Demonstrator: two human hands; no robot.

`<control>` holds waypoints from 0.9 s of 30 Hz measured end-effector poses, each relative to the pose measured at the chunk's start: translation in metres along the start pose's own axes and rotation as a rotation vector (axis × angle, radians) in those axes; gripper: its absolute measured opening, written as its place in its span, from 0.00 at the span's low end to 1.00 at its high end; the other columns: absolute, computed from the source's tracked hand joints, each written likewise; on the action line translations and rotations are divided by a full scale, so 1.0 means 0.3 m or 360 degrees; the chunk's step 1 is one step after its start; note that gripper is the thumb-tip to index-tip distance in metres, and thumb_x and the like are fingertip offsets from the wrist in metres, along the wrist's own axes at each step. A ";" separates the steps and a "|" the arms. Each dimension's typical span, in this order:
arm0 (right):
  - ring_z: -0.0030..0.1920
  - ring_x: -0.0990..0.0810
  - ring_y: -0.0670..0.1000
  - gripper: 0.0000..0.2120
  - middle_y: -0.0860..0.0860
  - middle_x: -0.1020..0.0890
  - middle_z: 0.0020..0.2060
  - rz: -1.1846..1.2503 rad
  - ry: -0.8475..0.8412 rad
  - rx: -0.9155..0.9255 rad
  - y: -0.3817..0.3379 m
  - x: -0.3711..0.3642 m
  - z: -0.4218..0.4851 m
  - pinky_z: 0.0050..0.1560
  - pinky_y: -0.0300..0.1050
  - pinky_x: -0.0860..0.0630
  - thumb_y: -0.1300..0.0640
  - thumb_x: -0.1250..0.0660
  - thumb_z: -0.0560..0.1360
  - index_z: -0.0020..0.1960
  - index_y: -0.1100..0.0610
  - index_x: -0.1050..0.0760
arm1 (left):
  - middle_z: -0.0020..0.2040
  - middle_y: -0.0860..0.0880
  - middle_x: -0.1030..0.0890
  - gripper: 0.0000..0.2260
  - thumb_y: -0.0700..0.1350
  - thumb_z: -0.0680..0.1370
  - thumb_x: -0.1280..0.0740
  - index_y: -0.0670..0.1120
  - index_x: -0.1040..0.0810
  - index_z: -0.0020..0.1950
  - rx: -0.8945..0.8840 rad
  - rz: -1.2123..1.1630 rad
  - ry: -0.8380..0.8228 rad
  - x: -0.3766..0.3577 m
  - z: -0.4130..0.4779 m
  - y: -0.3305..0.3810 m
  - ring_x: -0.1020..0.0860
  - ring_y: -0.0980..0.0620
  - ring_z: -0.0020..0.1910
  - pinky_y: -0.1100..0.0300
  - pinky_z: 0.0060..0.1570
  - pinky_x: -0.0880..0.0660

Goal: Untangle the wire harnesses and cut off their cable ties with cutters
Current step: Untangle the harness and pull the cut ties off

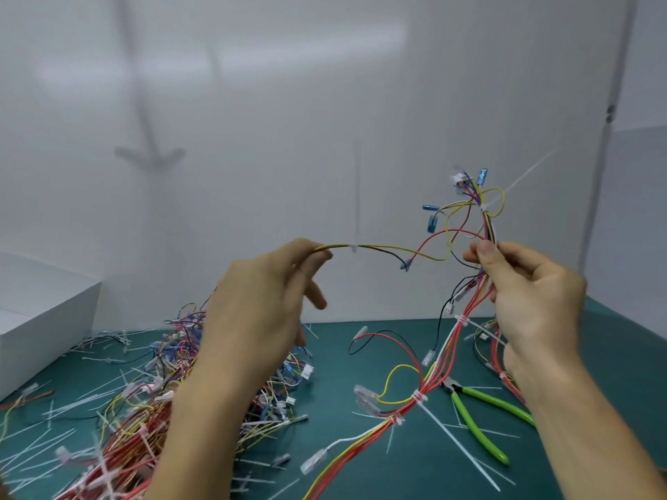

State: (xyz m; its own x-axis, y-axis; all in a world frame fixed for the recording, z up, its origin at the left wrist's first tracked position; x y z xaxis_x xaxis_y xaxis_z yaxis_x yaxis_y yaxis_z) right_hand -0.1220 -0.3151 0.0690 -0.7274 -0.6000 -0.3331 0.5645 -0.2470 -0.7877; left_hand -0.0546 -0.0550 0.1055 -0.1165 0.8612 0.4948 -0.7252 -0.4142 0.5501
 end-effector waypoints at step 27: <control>0.33 0.19 0.42 0.08 0.48 0.16 0.32 0.0236 -0.1057 -0.0162 -0.098 -0.220 -0.182 0.34 0.29 0.27 0.62 0.28 0.73 0.45 0.54 0.26 | 0.55 0.47 0.15 0.15 0.37 0.73 0.34 0.49 0.15 0.54 0.0594 -0.2077 -0.0406 -0.263 -0.030 0.096 0.17 0.55 0.53 0.65 0.49 0.21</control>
State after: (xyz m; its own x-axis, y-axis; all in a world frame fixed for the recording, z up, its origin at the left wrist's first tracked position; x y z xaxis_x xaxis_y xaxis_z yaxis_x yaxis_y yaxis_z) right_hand -0.1119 -0.2268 0.0858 -0.2333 -0.9692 -0.0786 0.5765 -0.0728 -0.8138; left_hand -0.0724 -0.1322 0.0763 0.6558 0.6222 -0.4277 0.0162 0.5547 0.8319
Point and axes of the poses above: each hand's wrist, its own z-axis towards the middle knuckle, its own x-axis out of the back of the hand, y = z × x, the point moved 6 cm from there along z, towards the middle knuckle
